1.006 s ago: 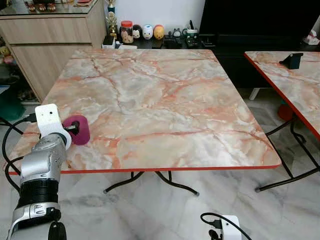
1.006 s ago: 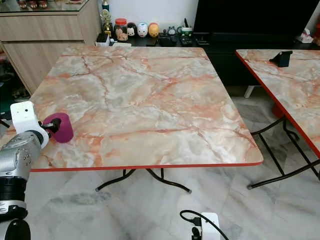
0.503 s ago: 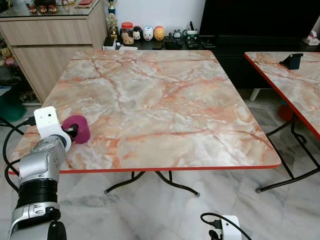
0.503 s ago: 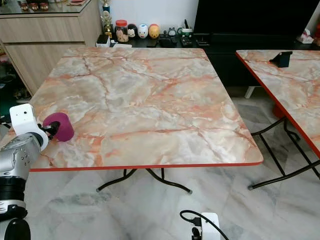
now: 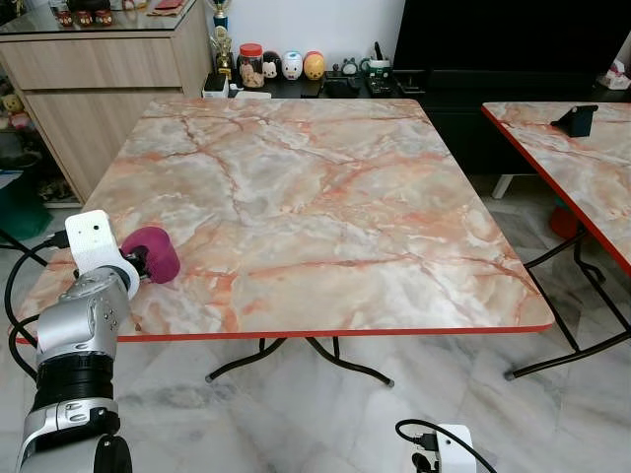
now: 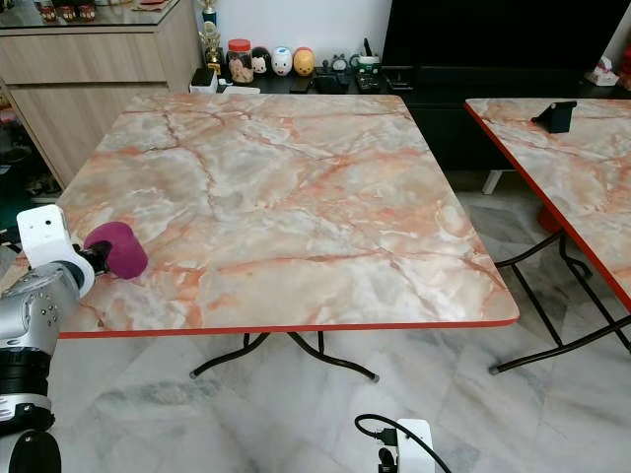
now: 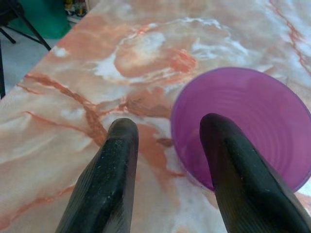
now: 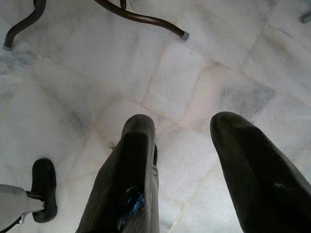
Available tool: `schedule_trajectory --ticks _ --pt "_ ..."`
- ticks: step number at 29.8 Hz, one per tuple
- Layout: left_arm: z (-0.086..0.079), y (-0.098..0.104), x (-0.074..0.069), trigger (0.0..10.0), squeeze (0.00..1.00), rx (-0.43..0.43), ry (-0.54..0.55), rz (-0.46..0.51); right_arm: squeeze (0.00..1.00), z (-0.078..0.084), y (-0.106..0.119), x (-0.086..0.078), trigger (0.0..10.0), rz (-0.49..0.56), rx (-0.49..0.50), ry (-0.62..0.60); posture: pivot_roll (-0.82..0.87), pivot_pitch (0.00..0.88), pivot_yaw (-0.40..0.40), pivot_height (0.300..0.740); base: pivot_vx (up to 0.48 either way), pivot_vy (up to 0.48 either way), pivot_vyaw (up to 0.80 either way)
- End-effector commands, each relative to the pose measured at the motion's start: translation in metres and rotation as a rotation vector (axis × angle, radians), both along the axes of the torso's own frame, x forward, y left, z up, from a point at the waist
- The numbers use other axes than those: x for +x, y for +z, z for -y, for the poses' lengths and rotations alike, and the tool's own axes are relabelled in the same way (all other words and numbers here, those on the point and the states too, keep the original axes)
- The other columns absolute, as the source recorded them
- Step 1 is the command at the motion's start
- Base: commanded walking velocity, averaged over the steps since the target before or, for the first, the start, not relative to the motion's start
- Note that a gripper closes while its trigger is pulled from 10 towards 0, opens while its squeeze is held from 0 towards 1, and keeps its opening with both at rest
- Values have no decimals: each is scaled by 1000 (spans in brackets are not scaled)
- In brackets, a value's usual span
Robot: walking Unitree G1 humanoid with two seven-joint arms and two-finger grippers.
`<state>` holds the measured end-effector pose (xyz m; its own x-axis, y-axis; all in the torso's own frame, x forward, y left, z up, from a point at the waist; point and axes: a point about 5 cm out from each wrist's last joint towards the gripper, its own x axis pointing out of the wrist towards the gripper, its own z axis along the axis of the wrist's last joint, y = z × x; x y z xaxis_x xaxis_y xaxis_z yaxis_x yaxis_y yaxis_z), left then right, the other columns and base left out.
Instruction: Setting the table
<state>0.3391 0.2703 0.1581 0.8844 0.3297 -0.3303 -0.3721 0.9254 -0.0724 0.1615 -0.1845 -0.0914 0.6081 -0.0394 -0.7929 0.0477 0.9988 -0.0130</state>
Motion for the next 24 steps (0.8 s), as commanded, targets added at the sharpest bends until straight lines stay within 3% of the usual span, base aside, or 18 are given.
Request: schedule_trajectory --ticks 1,24 --pt "4 8 3 0 0 -13 -9 33 0 1 -1 -1 10000 -11 -5 5 118 0 -30 740 0 0 0" --pt "10 3 4 0 0 -30 -67 8 0 0 -1 -1 10000 -13 1 8 121 0 -30 740 0 0 0"
